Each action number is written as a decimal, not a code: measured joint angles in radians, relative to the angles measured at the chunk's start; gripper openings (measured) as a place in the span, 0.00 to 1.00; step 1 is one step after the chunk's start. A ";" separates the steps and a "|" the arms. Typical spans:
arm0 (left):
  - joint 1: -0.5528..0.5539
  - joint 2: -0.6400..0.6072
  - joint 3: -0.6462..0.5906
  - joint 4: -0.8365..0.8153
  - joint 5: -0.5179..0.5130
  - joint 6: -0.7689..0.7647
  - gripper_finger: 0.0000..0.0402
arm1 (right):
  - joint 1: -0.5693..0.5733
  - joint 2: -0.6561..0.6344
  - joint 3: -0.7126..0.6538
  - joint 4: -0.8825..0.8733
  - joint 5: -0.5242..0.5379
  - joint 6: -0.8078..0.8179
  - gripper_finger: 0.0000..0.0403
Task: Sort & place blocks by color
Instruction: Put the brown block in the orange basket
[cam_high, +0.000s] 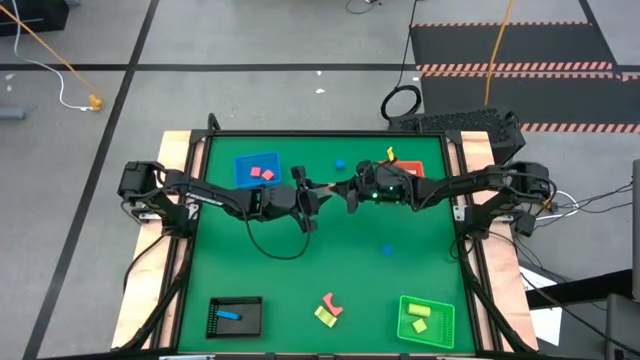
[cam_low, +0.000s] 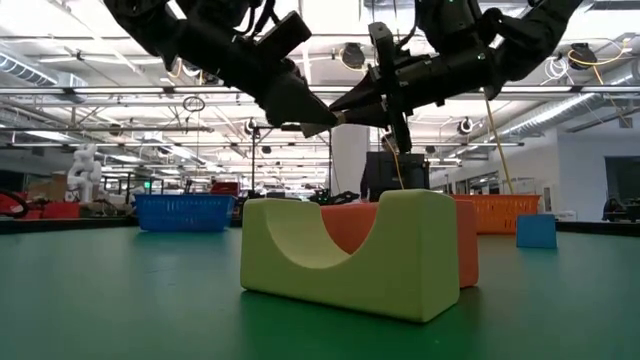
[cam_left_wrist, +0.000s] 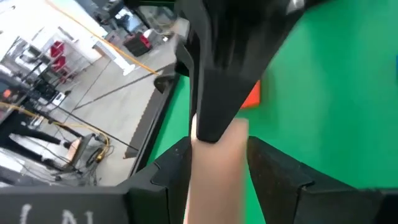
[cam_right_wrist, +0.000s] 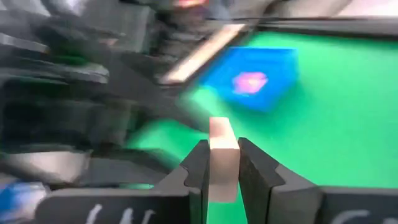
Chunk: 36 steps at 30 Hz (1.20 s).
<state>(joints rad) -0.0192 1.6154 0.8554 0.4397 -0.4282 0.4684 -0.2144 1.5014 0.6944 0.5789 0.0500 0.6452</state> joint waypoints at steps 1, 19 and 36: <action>-0.001 -0.001 0.002 0.005 -0.003 -0.018 0.38 | -0.017 -0.007 -0.001 -0.034 0.022 -0.014 0.10; 0.059 -0.003 0.003 -0.033 -0.034 -0.329 0.38 | -0.252 -0.406 -0.006 -0.740 0.028 -0.165 0.10; 0.065 -0.003 0.001 -0.069 -0.035 -0.490 0.38 | -0.289 -0.545 -0.005 -1.129 0.027 -0.251 0.40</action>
<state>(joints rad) 0.0454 1.6127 0.8567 0.3710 -0.4629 -0.0218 -0.5038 0.9562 0.6892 -0.5503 0.0767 0.3945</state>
